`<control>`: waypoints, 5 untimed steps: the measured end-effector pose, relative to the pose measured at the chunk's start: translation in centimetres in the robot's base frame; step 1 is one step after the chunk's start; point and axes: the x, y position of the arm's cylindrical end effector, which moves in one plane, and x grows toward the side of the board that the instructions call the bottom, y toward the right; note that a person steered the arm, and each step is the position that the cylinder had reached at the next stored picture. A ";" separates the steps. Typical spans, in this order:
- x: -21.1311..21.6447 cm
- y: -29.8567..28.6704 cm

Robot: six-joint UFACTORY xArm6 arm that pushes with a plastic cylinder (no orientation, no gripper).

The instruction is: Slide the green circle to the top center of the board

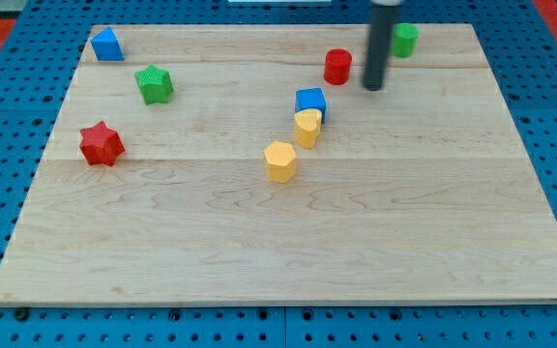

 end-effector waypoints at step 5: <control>-9.2 -3.1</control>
